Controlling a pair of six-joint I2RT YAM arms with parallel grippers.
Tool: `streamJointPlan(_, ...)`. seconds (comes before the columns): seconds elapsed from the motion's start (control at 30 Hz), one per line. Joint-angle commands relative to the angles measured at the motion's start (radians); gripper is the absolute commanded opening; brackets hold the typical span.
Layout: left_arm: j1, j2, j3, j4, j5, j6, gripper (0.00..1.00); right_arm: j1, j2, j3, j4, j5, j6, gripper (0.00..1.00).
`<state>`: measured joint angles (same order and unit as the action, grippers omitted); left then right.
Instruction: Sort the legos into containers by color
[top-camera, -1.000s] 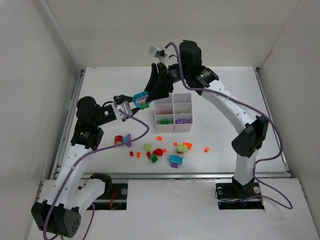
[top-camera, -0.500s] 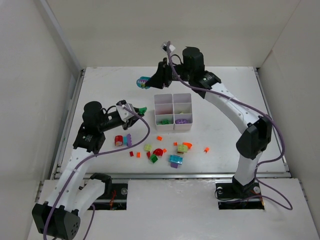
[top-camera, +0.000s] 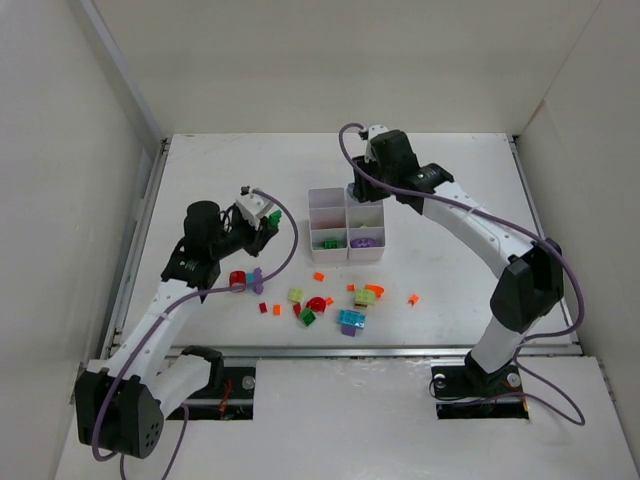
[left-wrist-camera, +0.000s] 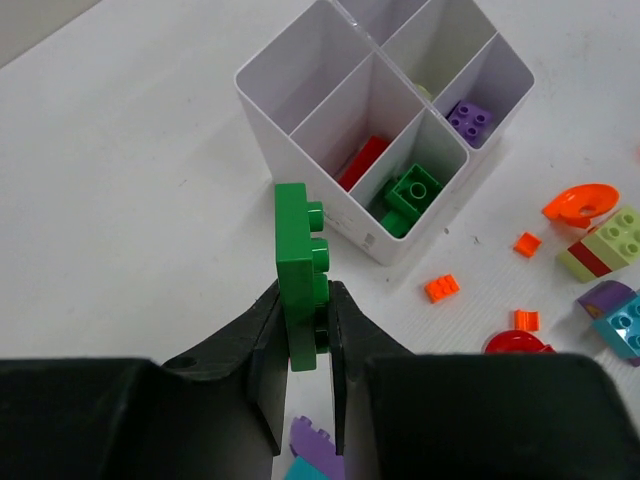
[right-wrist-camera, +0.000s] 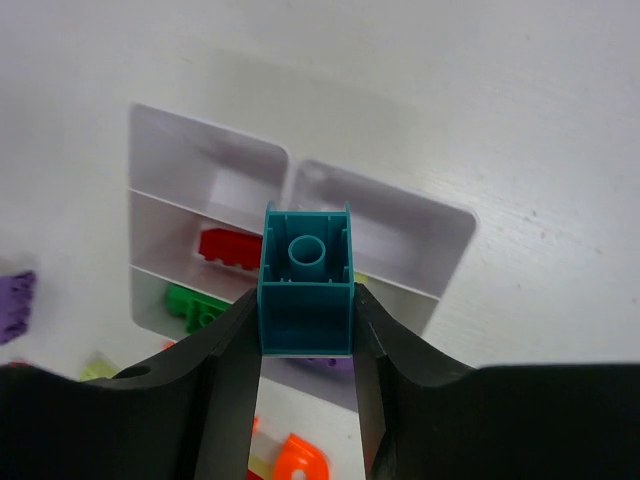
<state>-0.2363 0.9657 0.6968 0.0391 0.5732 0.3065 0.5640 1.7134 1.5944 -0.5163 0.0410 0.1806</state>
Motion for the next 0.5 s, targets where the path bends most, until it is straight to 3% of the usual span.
streamJointPlan(0.0, -0.005, -0.004, 0.001, 0.054, -0.019, -0.03, 0.0, 0.008, -0.054, -0.025, -0.047, 0.125, -0.026, 0.0)
streamJointPlan(0.47, -0.005, 0.027, -0.017, 0.084, -0.019, -0.03, 0.0, 0.008, -0.063, -0.06, -0.047, 0.145, -0.006, 0.0)
